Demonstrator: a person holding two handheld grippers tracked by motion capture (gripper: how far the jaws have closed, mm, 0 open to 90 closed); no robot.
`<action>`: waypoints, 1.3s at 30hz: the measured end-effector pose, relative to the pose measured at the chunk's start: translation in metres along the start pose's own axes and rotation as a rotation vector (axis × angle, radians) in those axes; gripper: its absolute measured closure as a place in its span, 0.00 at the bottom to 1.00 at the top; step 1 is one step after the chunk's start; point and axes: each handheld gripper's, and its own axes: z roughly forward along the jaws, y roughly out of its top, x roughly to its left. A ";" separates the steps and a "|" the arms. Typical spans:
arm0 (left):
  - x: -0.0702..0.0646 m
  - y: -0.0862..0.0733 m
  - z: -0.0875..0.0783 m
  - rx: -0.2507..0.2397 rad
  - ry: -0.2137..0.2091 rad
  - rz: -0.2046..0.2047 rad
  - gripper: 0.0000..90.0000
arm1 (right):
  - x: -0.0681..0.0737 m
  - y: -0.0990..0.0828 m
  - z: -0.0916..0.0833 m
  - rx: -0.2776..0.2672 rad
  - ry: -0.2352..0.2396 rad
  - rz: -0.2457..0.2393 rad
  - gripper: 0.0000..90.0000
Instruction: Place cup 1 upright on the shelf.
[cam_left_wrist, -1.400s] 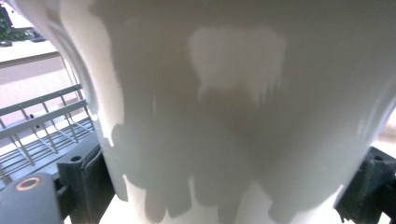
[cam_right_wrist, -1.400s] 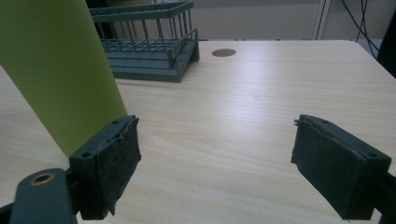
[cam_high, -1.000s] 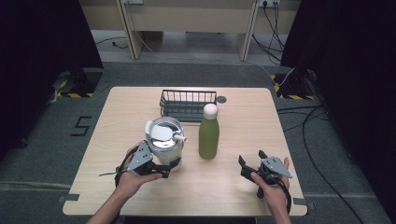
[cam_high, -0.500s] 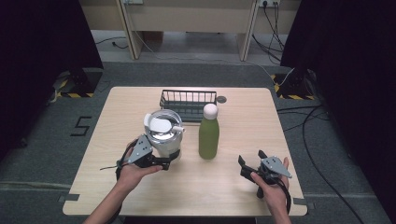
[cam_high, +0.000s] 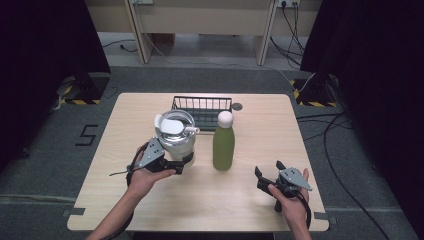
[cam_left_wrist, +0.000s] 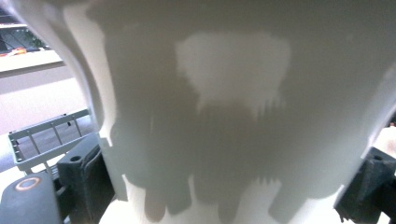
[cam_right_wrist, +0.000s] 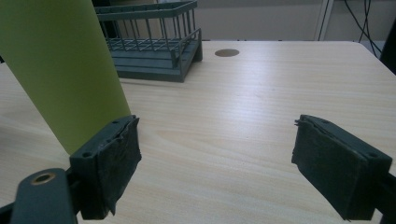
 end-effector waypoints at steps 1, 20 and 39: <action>0.001 0.000 0.001 -0.001 0.003 -0.001 0.12 | 0.000 0.000 0.000 -0.001 0.000 0.000 0.17; 0.013 0.006 0.016 -0.007 0.036 0.001 0.12 | -0.001 0.000 0.001 -0.002 -0.002 0.001 0.16; 0.028 0.010 0.028 -0.008 0.072 -0.007 0.12 | 0.000 -0.001 0.002 0.002 0.004 -0.001 0.16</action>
